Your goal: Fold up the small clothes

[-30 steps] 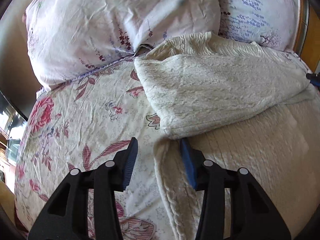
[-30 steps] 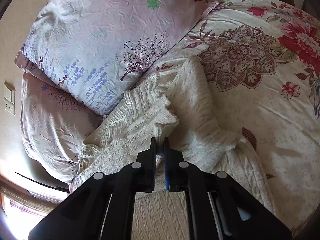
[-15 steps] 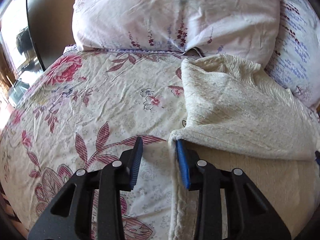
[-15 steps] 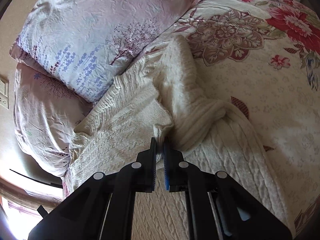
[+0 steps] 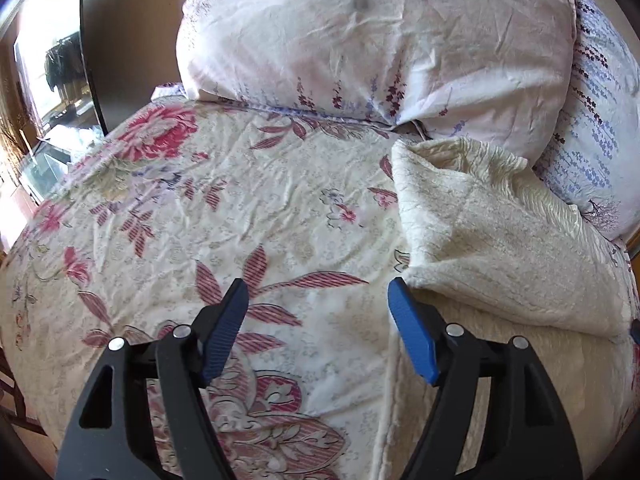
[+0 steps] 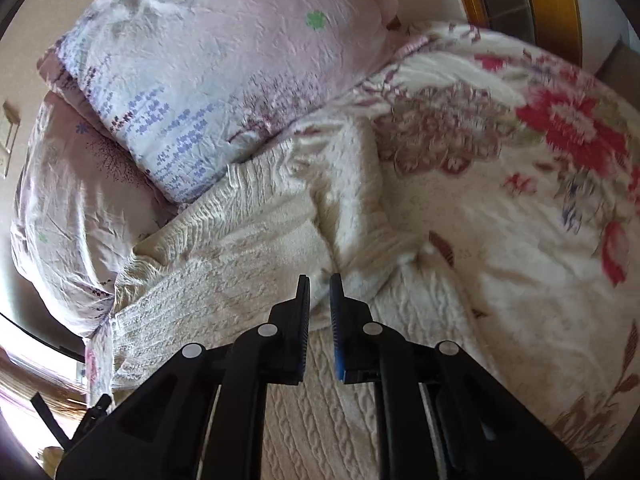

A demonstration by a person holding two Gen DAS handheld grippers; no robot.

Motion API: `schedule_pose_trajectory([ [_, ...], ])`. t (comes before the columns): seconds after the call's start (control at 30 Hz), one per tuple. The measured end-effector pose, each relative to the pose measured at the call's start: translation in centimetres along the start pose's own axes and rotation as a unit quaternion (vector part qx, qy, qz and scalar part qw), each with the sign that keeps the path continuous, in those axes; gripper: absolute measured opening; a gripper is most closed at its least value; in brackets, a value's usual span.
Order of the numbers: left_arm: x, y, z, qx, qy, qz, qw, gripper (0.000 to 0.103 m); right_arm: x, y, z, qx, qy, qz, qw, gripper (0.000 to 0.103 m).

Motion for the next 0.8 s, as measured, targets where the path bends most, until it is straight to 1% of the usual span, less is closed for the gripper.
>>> schedule_pose_trajectory([
  [0.03, 0.4, 0.2, 0.5, -0.001, -0.016, 0.0, 0.9999, 0.072, 0.5, 0.7, 0.1, 0.008, -0.007, 0.021, 1.0, 0.011],
  [0.1, 1.4, -0.6, 1.0, -0.026, -0.037, -0.003, 0.999, 0.072, 0.9, 2.2, -0.6, 0.028, 0.0, 0.062, 0.998, 0.011],
  [0.2, 2.2, -3.8, 0.0, -0.061, -0.039, -0.039, 0.9966, 0.072, 0.8, 4.2, -2.7, 0.045, 0.026, 0.105, 0.993, 0.012],
  [0.23, 2.3, -5.0, -0.6, -0.069, -0.035, -0.056, 0.9955, 0.072, 0.7, 4.7, -3.3, 0.045, 0.031, 0.112, 0.992, 0.016],
  [0.27, 2.2, -6.2, -1.2, -0.07, -0.03, -0.075, 0.9943, 0.072, 0.5, 5.1, -4.0, 0.042, 0.039, 0.118, 0.991, 0.033],
  [0.3, 2.0, -7.1, -1.8, -0.066, -0.024, -0.094, 0.9931, 0.072, 0.2, 5.1, -4.5, 0.033, 0.049, 0.122, 0.991, 0.046],
  [0.37, 1.2, -8.0, -3.2, -0.048, 0.002, -0.12, 0.9916, 0.071, -0.8, 4.5, -5.3, 0.005, 0.071, 0.13, 0.989, 0.046],
  [0.4, 0.6, -8.0, -3.9, -0.04, 0.018, -0.126, 0.9911, 0.069, -1.7, 3.9, -5.6, -0.006, 0.088, 0.133, 0.987, 0.043],
  [0.43, 0.0, -7.9, -4.4, -0.031, 0.033, -0.129, 0.9905, 0.068, -2.0, 3.6, -5.2, -0.004, 0.076, 0.142, 0.987, 0.04],
  [0.47, -0.5, -7.5, -4.7, -0.033, 0.039, -0.123, 0.9911, 0.068, -2.4, 3.5, -4.9, -0.01, 0.07, 0.16, 0.985, 0.039],
  [0.5, -0.7, -7.1, -4.5, -0.034, 0.033, -0.112, 0.9926, 0.069, -2.7, 3.5, -4.7, -0.01, 0.065, 0.171, 0.983, 0.038],
  [0.57, -0.8, -6.7, -4.4, -0.029, 0.038, -0.096, 0.9942, 0.069, -2.9, 3.5, -4.5, -0.011, 0.061, 0.186, 0.981, 0.039],
  [0.67, -1.1, -6.3, -4.0, -0.025, 0.038, -0.081, 0.9957, 0.069, -2.7, 3.4, -4.5, -0.007, 0.066, 0.184, 0.981, 0.039],
  [0.73, -1.3, -5.9, -3.4, -0.021, 0.039, -0.082, 0.9956, 0.073, -2.6, 3.3, -4.1, -0.003, 0.075, 0.189, 0.979, 0.039],
  [0.8, -1.4, -4.9, -1.9, -0.023, 0.031, -0.076, 0.9964, 0.079, -2.2, 2.7, -2.6, 0.008, 0.071, 0.186, 0.98, 0.04],
])
Point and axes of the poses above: each gripper's, at about its wrist camera, not at the fingertips, and z roughly against the way its jaws point, y to its left, x to its top, the point moved 4 cm from there along -z, roughly the way its jaws point, and after that the axes turned 13 degrees about -y, right-handed, at the moved point
